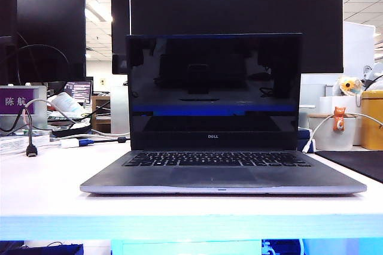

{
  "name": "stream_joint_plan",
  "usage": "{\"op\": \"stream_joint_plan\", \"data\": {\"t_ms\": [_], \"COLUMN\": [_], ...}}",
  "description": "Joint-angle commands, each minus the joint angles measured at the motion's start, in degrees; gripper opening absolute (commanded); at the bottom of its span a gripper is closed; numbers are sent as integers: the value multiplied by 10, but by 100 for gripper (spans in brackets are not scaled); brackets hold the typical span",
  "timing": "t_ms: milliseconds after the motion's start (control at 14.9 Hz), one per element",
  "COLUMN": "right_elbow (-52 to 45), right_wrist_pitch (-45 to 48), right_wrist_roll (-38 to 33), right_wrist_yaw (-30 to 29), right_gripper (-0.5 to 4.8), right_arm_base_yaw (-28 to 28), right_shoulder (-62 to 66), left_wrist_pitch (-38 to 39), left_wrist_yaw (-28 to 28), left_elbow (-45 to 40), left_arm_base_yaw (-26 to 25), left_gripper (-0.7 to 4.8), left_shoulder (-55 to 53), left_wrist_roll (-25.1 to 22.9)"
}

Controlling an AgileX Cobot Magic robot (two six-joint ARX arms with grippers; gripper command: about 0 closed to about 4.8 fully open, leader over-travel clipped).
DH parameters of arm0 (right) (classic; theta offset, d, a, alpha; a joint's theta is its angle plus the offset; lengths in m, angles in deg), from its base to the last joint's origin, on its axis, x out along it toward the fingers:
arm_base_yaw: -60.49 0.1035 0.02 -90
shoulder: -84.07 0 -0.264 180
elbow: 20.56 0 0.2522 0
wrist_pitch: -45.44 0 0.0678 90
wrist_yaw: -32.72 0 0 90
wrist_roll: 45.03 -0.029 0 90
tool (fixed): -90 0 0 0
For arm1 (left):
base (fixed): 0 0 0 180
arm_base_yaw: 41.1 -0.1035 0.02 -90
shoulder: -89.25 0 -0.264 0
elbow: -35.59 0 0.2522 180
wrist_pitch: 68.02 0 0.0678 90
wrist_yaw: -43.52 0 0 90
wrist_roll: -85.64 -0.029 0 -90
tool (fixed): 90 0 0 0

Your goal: Close the lid of the gray laptop.

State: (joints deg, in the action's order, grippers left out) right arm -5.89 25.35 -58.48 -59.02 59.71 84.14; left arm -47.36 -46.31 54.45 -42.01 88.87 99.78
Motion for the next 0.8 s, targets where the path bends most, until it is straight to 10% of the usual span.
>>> {"op": "stream_joint_plan", "data": {"t_ms": [67,803], "right_elbow": [20,250], "right_wrist_pitch": [16,-53], "right_wrist_roll": [-57,3], "right_wrist_yaw": [14,-74], "right_gripper": [-2,-2], "right_arm_base_yaw": [1,0], "right_shoulder": [0,180], "left_wrist_pitch": [25,17], "left_wrist_yaw": [2,-131], "left_elbow": [57,329], "left_arm_base_yaw": [0,0], "left_gripper": [-5,-5], "left_shoulder": [-19,-341], "left_wrist_roll": [9,-188]}}
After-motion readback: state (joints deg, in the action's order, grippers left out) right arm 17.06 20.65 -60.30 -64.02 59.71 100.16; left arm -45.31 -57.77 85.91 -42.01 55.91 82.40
